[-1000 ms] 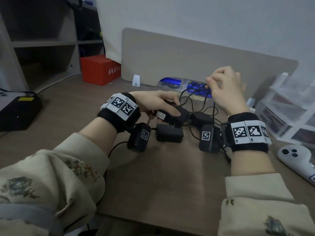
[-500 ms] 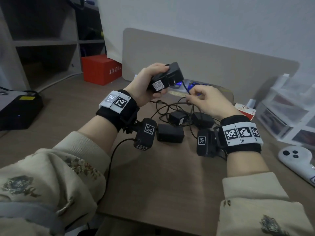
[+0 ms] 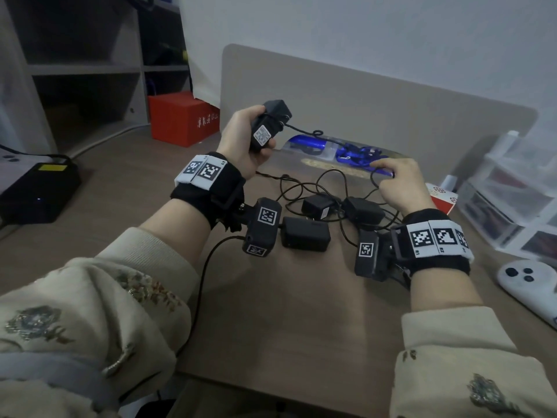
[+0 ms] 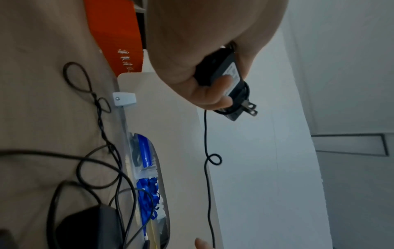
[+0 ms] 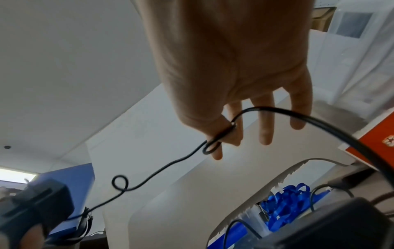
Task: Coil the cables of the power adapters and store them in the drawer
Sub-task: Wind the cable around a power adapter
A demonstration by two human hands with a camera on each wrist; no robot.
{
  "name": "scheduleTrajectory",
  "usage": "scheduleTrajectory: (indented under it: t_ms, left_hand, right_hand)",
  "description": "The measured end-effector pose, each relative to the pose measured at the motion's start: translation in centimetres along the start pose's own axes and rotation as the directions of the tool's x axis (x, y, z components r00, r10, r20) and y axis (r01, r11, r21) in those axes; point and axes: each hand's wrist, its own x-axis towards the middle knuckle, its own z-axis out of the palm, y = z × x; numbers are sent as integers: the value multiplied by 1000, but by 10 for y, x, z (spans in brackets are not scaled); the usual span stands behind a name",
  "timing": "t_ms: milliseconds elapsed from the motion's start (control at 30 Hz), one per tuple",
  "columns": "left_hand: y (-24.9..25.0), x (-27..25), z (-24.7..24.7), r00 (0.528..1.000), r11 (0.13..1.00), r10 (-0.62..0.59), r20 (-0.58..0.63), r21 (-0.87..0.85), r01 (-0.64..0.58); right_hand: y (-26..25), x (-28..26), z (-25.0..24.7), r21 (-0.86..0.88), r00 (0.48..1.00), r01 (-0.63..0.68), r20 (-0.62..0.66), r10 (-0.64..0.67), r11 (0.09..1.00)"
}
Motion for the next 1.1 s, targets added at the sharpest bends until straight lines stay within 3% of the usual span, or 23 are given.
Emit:
scheduleTrajectory:
  t_ms: [133,267,333,467,567,700,800,867,967,1100]
  left_hand:
    - [-4,8,-10,990,995,-8,-141,-97,-5]
    - [-3,15,-19,972,991,-8,-235,-135,-24]
    - [-5,16,-20,967,991,-5,-253,-133,-30]
    - [-8,13,-14,974,996,-9,-228,-84,-11]
    - [-11,10,-8,983,999,-45,-179,-10,44]
    - [-14,0,-1,990,988,-106,-96,98,115]
    - [-15,-5,3,991,982,-127,-52,136,133]
    - [-14,-9,5,989,978,-146,-15,147,146]
    - [-14,-15,9,984,968,-177,35,188,167]
    - [-18,-20,15,975,945,-209,77,273,181]
  right_hand:
    - [-3,-1,0,97,993,-91,83,83,991]
    - [-4,-2,4,172,988,-73,146,48,982]
    - [-5,-2,4,177,998,-18,70,5,984]
    - [-24,-5,-5,383,986,133,-145,-83,914]
    - [-34,-10,-13,253,971,193,-191,-147,948]
    - [-31,-14,-18,-44,995,17,-100,-22,999]
    - [-26,-16,-14,-109,995,-78,-75,71,991]
    - [-27,-16,-11,-121,985,-111,-149,93,986]
    - [-35,-14,-8,-119,970,18,-241,-46,993]
    - [-58,-21,0,113,950,311,-22,-311,944]
